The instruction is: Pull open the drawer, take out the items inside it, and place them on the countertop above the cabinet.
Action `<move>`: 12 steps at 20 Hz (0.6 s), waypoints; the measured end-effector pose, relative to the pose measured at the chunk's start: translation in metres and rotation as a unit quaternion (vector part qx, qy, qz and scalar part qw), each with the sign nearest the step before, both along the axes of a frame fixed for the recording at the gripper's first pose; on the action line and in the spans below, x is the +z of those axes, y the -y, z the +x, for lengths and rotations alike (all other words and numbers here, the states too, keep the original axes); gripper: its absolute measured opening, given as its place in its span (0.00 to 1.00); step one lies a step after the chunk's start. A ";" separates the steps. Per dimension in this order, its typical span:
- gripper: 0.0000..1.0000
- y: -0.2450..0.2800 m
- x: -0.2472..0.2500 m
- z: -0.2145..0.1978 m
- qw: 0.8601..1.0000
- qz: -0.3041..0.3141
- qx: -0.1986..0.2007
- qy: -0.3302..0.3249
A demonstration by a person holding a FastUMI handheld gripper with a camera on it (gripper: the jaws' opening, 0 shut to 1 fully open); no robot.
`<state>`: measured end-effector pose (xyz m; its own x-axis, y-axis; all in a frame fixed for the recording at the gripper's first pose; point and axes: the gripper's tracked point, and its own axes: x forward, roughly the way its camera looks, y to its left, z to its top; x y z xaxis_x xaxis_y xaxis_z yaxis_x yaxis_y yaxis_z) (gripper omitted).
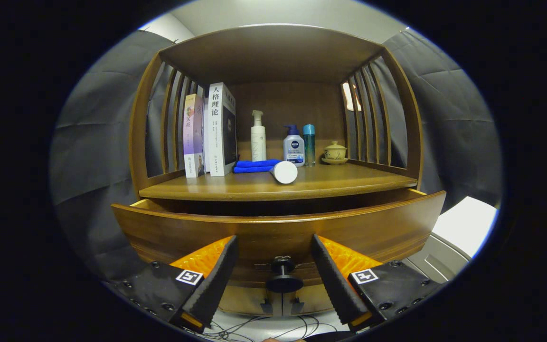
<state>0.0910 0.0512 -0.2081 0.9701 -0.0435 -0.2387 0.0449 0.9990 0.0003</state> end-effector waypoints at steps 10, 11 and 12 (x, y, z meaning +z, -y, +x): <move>0.98 0.001 -0.006 0.033 1.000 -0.007 -0.002 -0.002; 0.98 0.001 -0.005 0.035 1.000 -0.006 -0.002 -0.002; 0.98 0.001 -0.005 0.036 1.000 -0.006 -0.002 -0.001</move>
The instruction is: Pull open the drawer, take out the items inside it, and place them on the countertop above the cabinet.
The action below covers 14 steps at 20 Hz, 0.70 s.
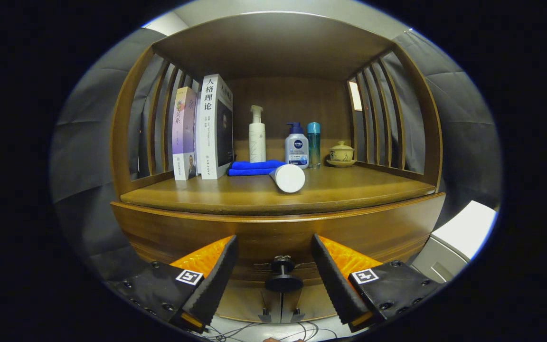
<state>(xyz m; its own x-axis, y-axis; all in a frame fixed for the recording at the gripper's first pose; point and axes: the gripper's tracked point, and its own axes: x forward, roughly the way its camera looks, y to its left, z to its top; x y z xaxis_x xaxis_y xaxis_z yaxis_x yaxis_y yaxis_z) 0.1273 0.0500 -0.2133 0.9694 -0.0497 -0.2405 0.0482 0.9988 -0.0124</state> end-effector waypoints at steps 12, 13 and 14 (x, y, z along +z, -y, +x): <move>0.98 0.002 0.000 0.013 1.000 -0.021 0.015 -0.013; 0.98 0.005 0.007 0.010 1.000 -0.023 0.011 -0.008; 0.98 0.006 0.018 0.004 1.000 -0.021 0.012 0.003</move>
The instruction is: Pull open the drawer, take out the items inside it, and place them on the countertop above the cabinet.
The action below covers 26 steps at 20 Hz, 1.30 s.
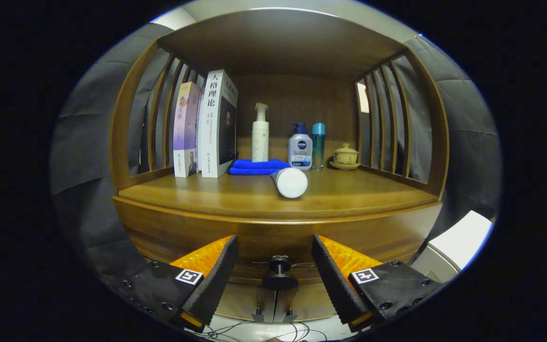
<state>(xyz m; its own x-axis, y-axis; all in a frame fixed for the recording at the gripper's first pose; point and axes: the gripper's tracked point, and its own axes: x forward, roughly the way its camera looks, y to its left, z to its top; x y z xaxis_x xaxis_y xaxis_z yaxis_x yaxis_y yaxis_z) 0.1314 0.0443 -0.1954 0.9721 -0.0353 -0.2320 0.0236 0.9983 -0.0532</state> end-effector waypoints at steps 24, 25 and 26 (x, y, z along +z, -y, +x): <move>0.97 0.036 0.215 -0.162 0.988 0.033 0.003 0.150; 0.97 0.038 0.218 -0.164 0.988 0.037 0.003 0.152; 0.97 0.038 0.220 -0.166 0.988 0.040 0.004 0.152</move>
